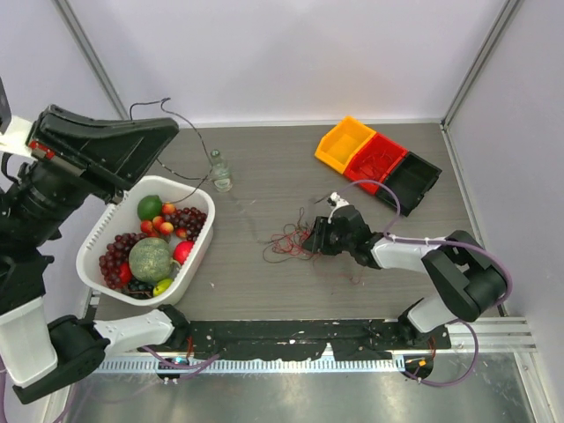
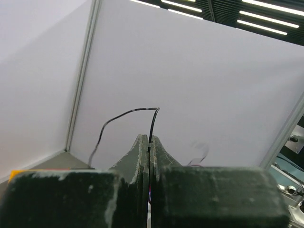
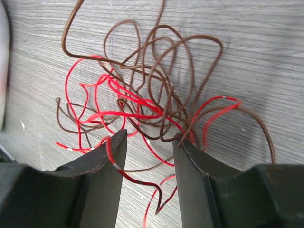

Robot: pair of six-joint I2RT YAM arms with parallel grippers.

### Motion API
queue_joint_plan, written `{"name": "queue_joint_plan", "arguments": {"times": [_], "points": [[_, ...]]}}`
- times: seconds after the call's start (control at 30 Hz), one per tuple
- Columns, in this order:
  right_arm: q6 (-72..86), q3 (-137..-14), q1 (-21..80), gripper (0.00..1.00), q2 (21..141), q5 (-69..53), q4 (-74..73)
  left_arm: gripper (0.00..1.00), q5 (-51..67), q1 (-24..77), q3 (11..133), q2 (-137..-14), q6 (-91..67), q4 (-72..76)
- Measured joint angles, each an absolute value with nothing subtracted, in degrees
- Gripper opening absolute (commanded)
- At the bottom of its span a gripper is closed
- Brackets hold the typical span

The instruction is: Untangle the cables

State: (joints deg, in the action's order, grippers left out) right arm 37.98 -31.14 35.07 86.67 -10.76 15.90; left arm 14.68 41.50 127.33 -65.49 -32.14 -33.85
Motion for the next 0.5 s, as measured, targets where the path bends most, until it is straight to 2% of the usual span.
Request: {"name": "queue_joint_plan", "arguments": {"times": [0.17, 0.3, 0.5], "points": [[36.3, -30.8, 35.0, 0.59, 82.7, -7.8, 11.0, 0.00, 12.8, 41.5, 116.9, -60.5, -30.6, -31.2], [34.4, -31.0, 35.0, 0.72, 77.7, -6.6, 6.7, 0.00, 9.8, 41.5, 105.2, -59.9, -30.0, -31.1], [28.9, -38.9, 34.9, 0.76, 66.4, -3.4, -6.8, 0.00, 5.1, 41.5, 85.6, -59.1, -30.2, -30.5]]}}
